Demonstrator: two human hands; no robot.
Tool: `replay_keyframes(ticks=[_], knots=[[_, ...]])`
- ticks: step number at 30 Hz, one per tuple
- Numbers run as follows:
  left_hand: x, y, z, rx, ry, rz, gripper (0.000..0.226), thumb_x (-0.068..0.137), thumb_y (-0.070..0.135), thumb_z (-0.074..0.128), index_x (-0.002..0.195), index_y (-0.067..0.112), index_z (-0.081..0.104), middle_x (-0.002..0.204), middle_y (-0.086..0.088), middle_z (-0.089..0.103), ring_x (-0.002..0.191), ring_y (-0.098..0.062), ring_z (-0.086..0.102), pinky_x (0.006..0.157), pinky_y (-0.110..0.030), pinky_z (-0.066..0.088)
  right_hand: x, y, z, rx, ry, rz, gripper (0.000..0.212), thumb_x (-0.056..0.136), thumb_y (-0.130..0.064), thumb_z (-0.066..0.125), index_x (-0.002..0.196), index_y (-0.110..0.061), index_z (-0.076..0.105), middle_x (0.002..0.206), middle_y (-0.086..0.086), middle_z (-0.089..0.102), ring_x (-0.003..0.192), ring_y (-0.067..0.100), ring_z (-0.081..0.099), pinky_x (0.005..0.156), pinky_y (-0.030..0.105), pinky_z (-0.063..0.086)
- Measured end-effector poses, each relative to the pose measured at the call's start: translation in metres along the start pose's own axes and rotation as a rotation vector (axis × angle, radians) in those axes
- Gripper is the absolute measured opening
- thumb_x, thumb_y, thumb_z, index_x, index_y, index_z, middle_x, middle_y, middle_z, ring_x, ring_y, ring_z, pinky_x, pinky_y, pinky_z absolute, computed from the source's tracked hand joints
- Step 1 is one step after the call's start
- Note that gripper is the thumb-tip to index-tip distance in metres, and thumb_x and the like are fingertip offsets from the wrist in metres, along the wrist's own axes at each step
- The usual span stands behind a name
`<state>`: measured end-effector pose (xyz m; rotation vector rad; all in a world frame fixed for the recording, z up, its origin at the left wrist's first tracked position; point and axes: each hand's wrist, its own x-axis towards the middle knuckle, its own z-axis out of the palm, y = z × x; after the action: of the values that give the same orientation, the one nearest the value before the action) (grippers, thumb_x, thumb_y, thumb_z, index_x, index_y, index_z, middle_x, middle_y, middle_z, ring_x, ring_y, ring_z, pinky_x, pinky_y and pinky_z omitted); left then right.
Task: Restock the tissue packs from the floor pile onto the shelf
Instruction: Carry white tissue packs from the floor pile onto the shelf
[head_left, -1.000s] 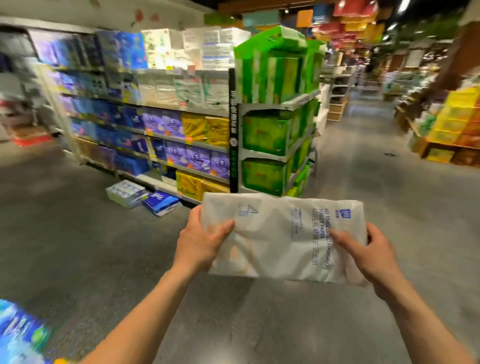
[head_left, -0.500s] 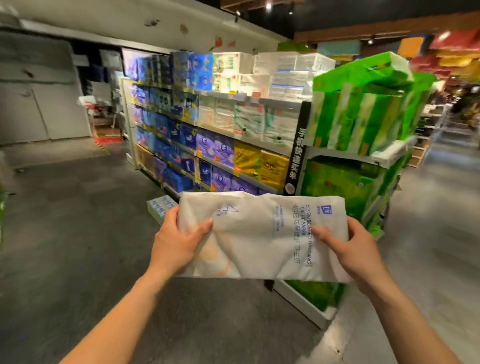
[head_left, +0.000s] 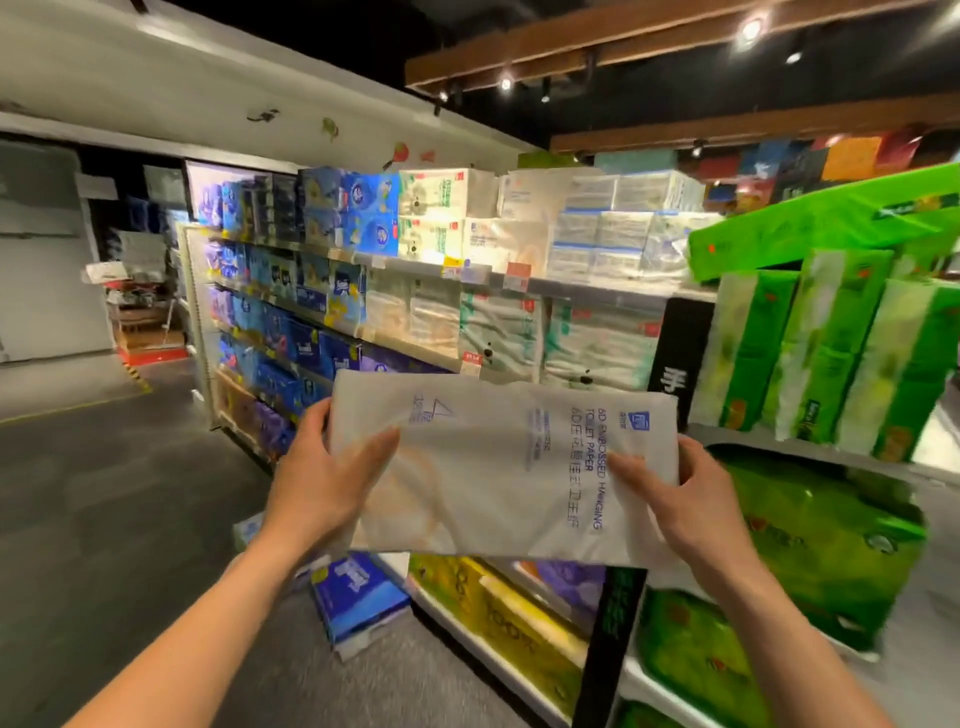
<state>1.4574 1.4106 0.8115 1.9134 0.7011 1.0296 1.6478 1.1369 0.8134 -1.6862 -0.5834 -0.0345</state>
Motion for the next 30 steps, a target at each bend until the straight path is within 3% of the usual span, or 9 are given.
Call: replay_keyframes(ticks=[4, 6, 9, 13, 17, 23, 26, 28, 30], knots=[[0.108, -0.020, 0.042, -0.059, -0.013, 0.074, 0.064, 0.072, 0.061, 0.071, 0.124, 0.035, 0.046, 0.107, 0.014, 0.063, 0.093, -0.010, 0.066, 0.075, -0.036, 0.057, 0.100, 0.016, 0.036, -0.010, 0.033, -0.042, 0.049, 0.073, -0.043, 0.083, 0.115, -0.027, 0.064, 0.101, -0.008, 0.075, 0.079, 0.006, 0.074, 0.066, 0.025, 0.058], [0.161, -0.029, 0.067, -0.083, -0.005, 0.101, 0.061, 0.069, 0.063, 0.071, 0.119, 0.036, 0.047, 0.102, 0.014, 0.065, 0.088, -0.005, 0.066, 0.071, -0.034, 0.056, 0.154, 0.026, 0.051, -0.042, 0.057, -0.077, 0.054, 0.067, -0.050, 0.083, 0.113, -0.027, 0.066, 0.098, -0.009, 0.077, 0.080, 0.005, 0.074, 0.073, 0.034, 0.061], [0.244, -0.035, 0.101, -0.099, 0.022, 0.128, 0.077, 0.060, 0.082, 0.067, 0.119, 0.036, 0.049, 0.101, 0.013, 0.067, 0.084, -0.005, 0.067, 0.074, -0.039, 0.057, 0.237, 0.030, 0.068, -0.115, 0.097, -0.148, 0.060, 0.062, -0.063, 0.083, 0.108, -0.027, 0.069, 0.096, -0.012, 0.077, 0.084, 0.007, 0.075, 0.082, 0.046, 0.061], [0.355, -0.027, 0.130, -0.097, 0.017, 0.161, 0.088, 0.054, 0.088, 0.061, 0.122, 0.033, 0.047, 0.098, 0.014, 0.066, 0.083, -0.010, 0.067, 0.071, -0.038, 0.056, 0.340, 0.011, 0.096, -0.195, 0.142, -0.229, 0.060, 0.063, -0.061, 0.080, 0.109, -0.026, 0.069, 0.099, -0.007, 0.077, 0.086, 0.009, 0.073, 0.079, 0.041, 0.059], [0.462, -0.027, 0.148, -0.143, 0.027, 0.189, 0.077, 0.064, 0.078, 0.069, 0.120, 0.032, 0.042, 0.101, 0.007, 0.066, 0.085, -0.016, 0.068, 0.075, -0.041, 0.057, 0.428, -0.015, 0.131, -0.272, 0.165, -0.297, 0.051, 0.071, -0.054, 0.079, 0.112, -0.025, 0.067, 0.097, -0.010, 0.074, 0.085, 0.010, 0.071, 0.066, 0.032, 0.053], [0.617, -0.049, 0.174, -0.252, -0.035, 0.256, 0.069, 0.070, 0.058, 0.080, 0.119, 0.022, 0.047, 0.098, 0.002, 0.069, 0.082, -0.017, 0.070, 0.074, -0.044, 0.059, 0.539, -0.029, 0.199, -0.312, 0.278, -0.364, 0.060, 0.065, -0.063, 0.081, 0.111, -0.027, 0.066, 0.097, -0.009, 0.075, 0.088, 0.010, 0.071, 0.079, 0.045, 0.059], [0.696, -0.058, 0.188, -0.336, -0.148, 0.359, 0.065, 0.071, 0.038, 0.084, 0.120, 0.018, 0.047, 0.100, 0.002, 0.068, 0.077, -0.010, 0.070, 0.059, -0.027, 0.058, 0.594, -0.031, 0.235, -0.317, 0.362, -0.397, 0.066, 0.060, -0.070, 0.080, 0.109, -0.027, 0.067, 0.098, -0.007, 0.075, 0.088, 0.014, 0.073, 0.080, 0.048, 0.060], [0.750, -0.057, 0.196, -0.362, -0.231, 0.423, 0.069, 0.065, 0.032, 0.087, 0.120, 0.017, 0.048, 0.099, 0.000, 0.070, 0.076, -0.005, 0.071, 0.056, -0.022, 0.056, 0.629, -0.038, 0.254, -0.279, 0.418, -0.397, 0.055, 0.065, -0.058, 0.083, 0.108, -0.025, 0.068, 0.097, -0.005, 0.076, 0.087, 0.015, 0.073, 0.080, 0.050, 0.061], [0.802, -0.053, 0.205, -0.360, -0.274, 0.476, 0.078, 0.060, 0.042, 0.092, 0.121, 0.020, 0.049, 0.101, -0.002, 0.071, 0.082, -0.008, 0.073, 0.064, -0.030, 0.061, 0.662, -0.048, 0.271, -0.274, 0.456, -0.390, 0.050, 0.070, -0.048, 0.084, 0.110, -0.023, 0.068, 0.098, -0.005, 0.076, 0.088, 0.015, 0.073, 0.081, 0.051, 0.061]])
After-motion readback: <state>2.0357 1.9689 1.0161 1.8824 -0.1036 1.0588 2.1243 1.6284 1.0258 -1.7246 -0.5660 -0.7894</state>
